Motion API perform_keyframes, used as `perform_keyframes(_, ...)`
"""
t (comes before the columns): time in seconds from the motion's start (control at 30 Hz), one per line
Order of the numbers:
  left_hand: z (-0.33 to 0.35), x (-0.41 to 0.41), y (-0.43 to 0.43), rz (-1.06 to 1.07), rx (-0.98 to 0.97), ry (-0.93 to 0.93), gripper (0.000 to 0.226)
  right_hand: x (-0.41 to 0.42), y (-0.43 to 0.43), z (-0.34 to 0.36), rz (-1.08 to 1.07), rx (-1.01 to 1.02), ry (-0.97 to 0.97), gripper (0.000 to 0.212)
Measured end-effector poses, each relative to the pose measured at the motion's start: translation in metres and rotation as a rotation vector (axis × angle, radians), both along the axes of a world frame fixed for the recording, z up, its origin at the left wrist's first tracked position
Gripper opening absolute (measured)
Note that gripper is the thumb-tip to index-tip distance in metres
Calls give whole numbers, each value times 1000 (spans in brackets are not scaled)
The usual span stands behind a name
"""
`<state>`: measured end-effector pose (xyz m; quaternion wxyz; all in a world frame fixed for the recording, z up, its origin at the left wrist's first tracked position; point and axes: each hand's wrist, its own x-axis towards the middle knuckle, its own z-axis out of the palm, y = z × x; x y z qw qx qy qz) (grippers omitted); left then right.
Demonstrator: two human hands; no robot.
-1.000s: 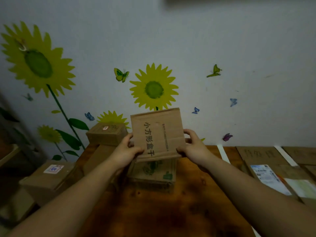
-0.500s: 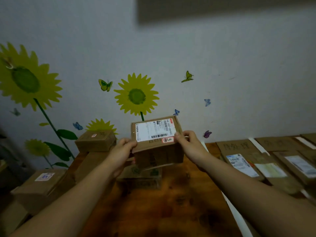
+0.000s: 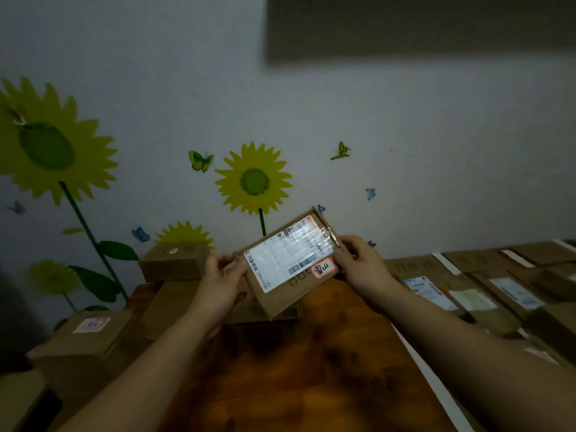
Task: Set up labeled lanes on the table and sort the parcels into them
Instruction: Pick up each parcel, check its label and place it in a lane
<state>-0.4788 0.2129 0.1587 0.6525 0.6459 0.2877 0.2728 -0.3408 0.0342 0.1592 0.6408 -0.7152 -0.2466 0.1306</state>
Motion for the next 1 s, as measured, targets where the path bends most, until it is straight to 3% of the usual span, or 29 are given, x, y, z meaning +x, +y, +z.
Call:
perform_keyframes(0.1,-17,-4,-10,-91,61,-2,50,-10,-9,-10,-86,-67,-102,18)
perform_keyframes(0.17,-25,-5,-22,-189,99,94,36,-14,-15,-18,-191,-97,-121,23)
perform_keyframes(0.27,-33,-3,-47,-211,60,137,21,-20,-25,-21,-354,18,21,42)
perform_keyframes(0.33,-31,0,-67,-196,28,116,16,-27,-37,-21,-303,75,54,49)
perform_keyframes(0.47,-22,14,-107,-239,8,89,19,-40,-73,-30,-80,-40,34,52)
perform_keyframes(0.57,-20,31,-145,-361,94,105,52,-30,-121,-32,-91,-62,69,51)
perform_keyframes(0.63,-19,46,-184,-474,149,148,63,-19,-165,-30,-146,-85,35,47)
perform_keyframes(0.83,-31,99,-321,-561,77,166,35,8,-315,-42,-302,-154,76,52)
perform_keyframes(1.0,-50,130,-411,-659,38,204,48,24,-410,-58,-370,-227,117,64)
